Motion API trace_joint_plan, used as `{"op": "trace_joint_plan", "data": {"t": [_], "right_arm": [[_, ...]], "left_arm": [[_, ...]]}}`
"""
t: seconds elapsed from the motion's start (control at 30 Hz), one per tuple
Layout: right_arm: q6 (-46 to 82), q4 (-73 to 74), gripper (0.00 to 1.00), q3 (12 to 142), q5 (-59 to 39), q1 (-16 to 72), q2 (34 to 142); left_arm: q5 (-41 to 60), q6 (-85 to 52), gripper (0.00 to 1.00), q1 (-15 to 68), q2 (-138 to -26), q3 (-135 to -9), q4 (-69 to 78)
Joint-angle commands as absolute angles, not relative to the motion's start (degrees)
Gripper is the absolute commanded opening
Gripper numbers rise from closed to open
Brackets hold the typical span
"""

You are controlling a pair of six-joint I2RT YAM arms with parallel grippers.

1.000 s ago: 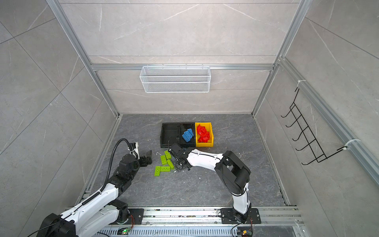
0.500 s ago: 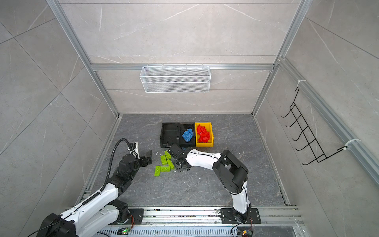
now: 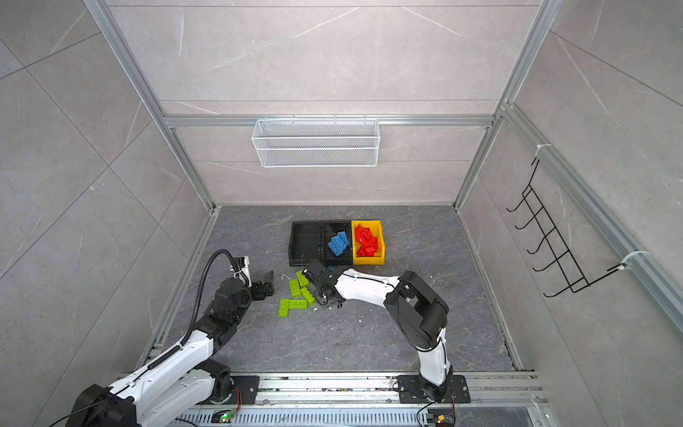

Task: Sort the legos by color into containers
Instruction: 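Lower the right gripper and grasp another blue rectangular brick, then carry the blue brick into the black bin and release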

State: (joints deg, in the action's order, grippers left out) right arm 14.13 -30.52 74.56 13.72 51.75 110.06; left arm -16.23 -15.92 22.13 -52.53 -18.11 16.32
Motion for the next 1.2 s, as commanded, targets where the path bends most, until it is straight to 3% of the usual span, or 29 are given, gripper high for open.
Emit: {"op": "trace_joint_plan", "data": {"t": [0.0, 0.47, 1.17], "right_arm": [[13.1, -31.4, 0.57, 78.0, 15.7, 51.8, 106.9], [6.1, -28.6, 0.57, 91.5, 13.4, 42.7, 112.1], [6.7, -25.9, 0.58, 106.2, 5.9, 32.0, 125.8]], "left_arm": [[-16.4, -15.6, 0.99, 22.1, -51.8, -18.4, 18.5], [-16.5, -15.6, 0.99, 22.1, -51.6, -18.4, 18.4], [-16.8, -15.3, 0.99, 22.1, -52.3, -18.1, 19.1]]}}
